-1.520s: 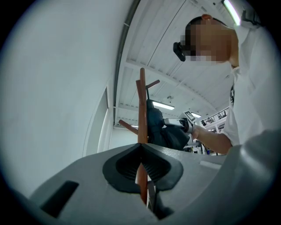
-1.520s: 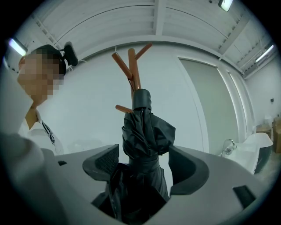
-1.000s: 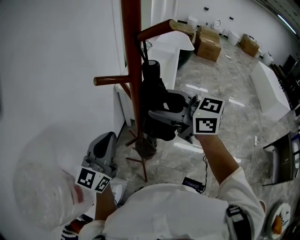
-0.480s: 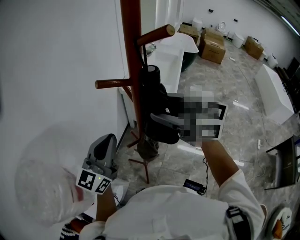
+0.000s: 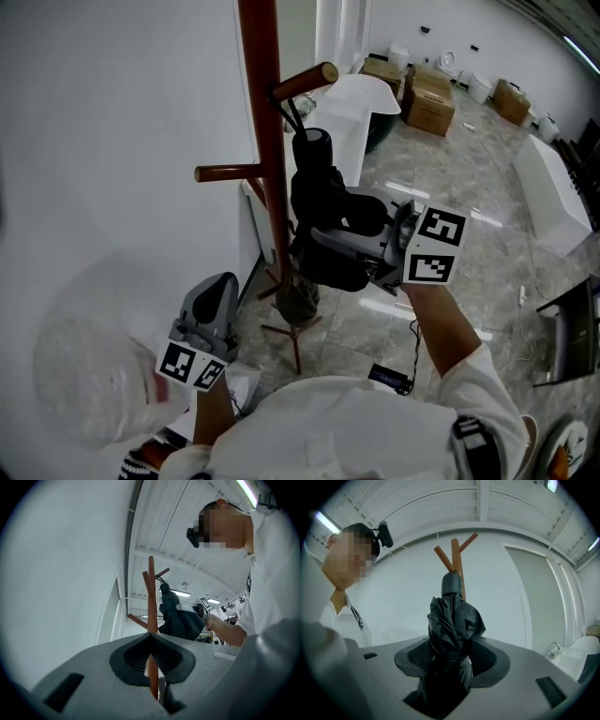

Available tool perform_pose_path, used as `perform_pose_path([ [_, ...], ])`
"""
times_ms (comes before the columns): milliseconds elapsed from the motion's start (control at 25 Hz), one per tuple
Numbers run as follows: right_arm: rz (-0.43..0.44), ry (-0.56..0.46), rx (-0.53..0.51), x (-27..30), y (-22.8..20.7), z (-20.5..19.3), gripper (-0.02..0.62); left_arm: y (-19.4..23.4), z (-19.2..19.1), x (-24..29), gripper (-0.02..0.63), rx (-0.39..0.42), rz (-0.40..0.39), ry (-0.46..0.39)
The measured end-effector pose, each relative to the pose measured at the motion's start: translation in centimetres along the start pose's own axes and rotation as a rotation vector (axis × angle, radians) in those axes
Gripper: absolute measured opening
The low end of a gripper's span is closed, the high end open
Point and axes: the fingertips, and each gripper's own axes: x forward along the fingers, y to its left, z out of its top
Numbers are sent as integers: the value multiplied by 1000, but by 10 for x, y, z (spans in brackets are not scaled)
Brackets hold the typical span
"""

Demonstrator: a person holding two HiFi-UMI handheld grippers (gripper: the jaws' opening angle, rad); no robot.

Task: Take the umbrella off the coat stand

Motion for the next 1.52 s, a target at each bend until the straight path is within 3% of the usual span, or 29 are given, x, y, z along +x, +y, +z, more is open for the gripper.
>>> perform_pose_path([
  [560,-10,-54,-71,0,14,17,227,6,-18,-14,11,-7,-21,-11],
  [920,-37,-98,-101,-42,16,56,227,-23,4,9,10,0,-48,-13],
  [1520,-116,-114,-86,-97,39,29,227,-67,3,26,11,-16,-155,10],
])
